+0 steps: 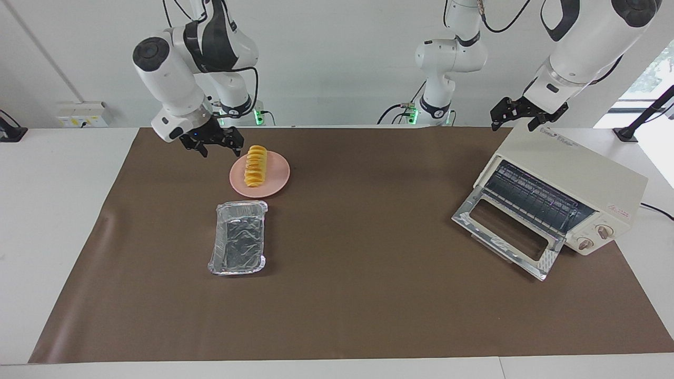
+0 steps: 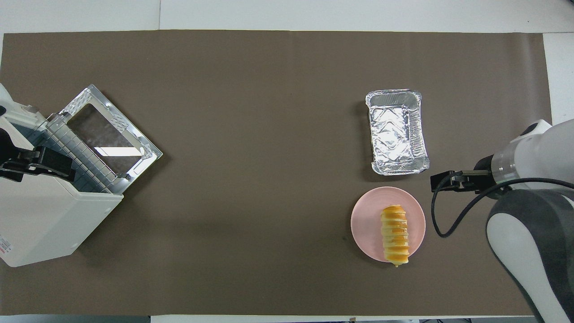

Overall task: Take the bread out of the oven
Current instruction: 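Open the right gripper and withdraw it to the table edge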

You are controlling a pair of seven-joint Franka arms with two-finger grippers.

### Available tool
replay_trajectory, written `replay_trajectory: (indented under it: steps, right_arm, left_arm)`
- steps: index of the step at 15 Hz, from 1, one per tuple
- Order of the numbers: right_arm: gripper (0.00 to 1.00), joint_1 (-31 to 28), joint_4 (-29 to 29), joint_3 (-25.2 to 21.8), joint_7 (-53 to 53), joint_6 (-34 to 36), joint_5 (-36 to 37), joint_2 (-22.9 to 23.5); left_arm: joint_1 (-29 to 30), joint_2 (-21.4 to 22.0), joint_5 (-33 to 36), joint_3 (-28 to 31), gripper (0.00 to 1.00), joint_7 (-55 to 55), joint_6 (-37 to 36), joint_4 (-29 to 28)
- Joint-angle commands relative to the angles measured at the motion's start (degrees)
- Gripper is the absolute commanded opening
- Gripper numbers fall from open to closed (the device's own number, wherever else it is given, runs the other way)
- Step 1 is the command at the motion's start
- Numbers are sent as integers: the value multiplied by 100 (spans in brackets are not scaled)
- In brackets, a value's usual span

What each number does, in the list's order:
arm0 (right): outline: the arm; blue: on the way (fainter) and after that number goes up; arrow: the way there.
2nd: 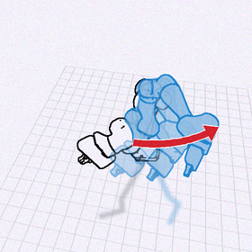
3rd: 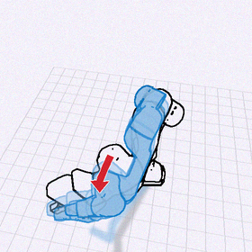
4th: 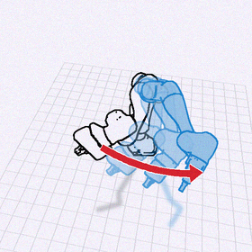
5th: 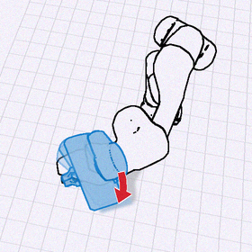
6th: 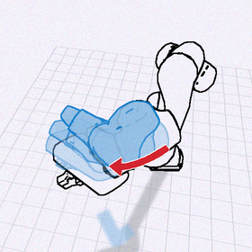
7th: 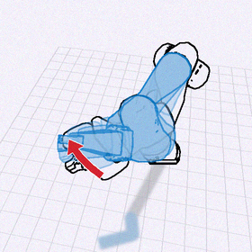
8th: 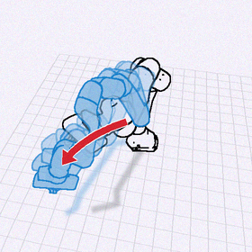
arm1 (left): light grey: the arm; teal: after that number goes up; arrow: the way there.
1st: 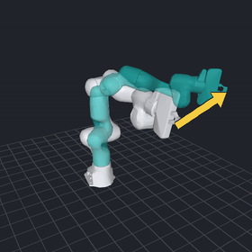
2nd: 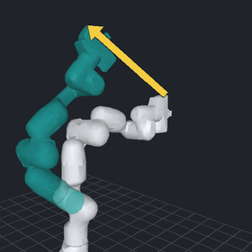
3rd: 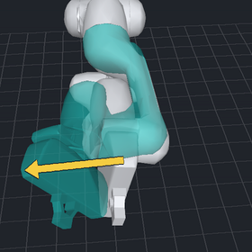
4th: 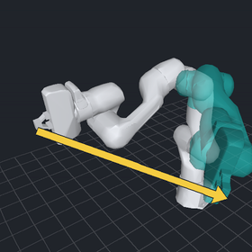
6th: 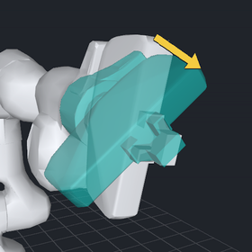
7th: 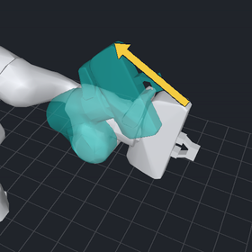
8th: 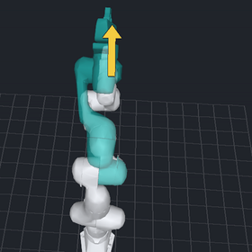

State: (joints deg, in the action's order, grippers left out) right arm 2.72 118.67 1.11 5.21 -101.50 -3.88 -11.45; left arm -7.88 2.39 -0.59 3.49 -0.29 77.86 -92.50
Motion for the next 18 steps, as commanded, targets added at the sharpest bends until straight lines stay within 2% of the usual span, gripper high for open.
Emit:
replay_trajectory:
  steps: [1,4,8,9,12,18]
  right_arm:
    - [100,-158,-729,47,-693,525,438,117]
    - [100,-237,-1388,21,-1004,947,607,152]
    - [100,-342,-2600,12,-1004,1764,695,643]
    - [100,-360,-2743,12,-1004,1766,730,714]
    - [100,-404,-2674,21,-978,1660,757,724]
    - [100,-430,-2665,21,-969,1871,704,732]
  left_arm:
    - [50,42,-46,-24,100,-24,-34,4]
    - [50,42,-38,-24,100,-24,-34,4]
    - [50,42,-46,-24,100,-24,-34,4]
    - [50,42,-38,-24,100,-24,-34,4]
    - [59,42,-38,-24,100,-24,-34,4]
    - [59,42,-38,-24,100,-24,-34,4]
